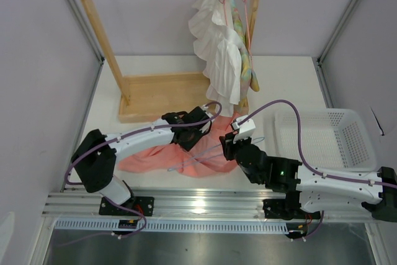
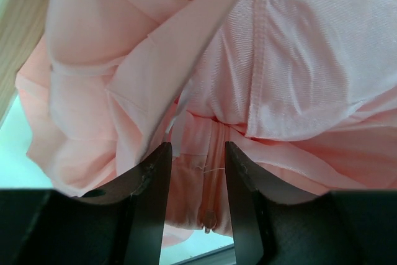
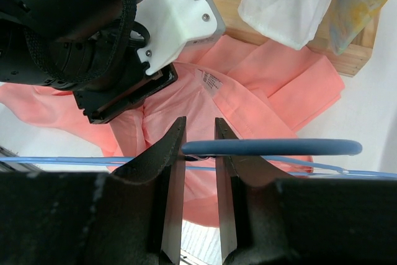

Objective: Place the skirt on the hanger

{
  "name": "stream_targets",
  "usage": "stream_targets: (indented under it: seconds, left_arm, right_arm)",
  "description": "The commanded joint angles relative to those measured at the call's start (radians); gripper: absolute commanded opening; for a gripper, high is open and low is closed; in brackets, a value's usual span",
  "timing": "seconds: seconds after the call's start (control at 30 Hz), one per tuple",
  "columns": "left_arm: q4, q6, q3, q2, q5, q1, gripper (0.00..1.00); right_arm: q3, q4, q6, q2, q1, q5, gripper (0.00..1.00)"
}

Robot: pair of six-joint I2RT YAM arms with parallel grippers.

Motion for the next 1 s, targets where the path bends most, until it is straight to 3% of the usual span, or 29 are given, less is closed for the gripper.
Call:
stream_targets:
  seconds: [0.0, 0.53, 0.63, 0.8, 0.97]
  left_arm:
    - [0.035, -0.004, -0.023, -0.009, -0.087, -0.009, 0.45]
    - [0.173, 0.000, -0.114, -0.060, -0.187, -0.064, 0.41]
    - [0.183, -0.009, -0.120, -0.064, -0.234, -0.066, 0.33]
    - [0.182, -0.047, -0.112, -0.089, -0.242, -0.066, 0.03]
    - [0.202, -0.073, -0.128, -0.169, -0.139, -0.066, 0.00]
  right_arm:
    - [-0.006, 0.043, 0.010, -0.012, 0.002, 0.016, 0.00]
    - [-0.009, 0.042, 0.018, 0.009, 0.004, 0.024, 0.00]
    - [-0.011, 0.043, 0.018, 0.004, 0.005, 0.025, 0.00]
    - [-0.008, 0.042, 0.017, 0.006, 0.007, 0.036, 0.00]
    - [0.011, 0.001, 0.046, 0.021, 0.008, 0.083, 0.00]
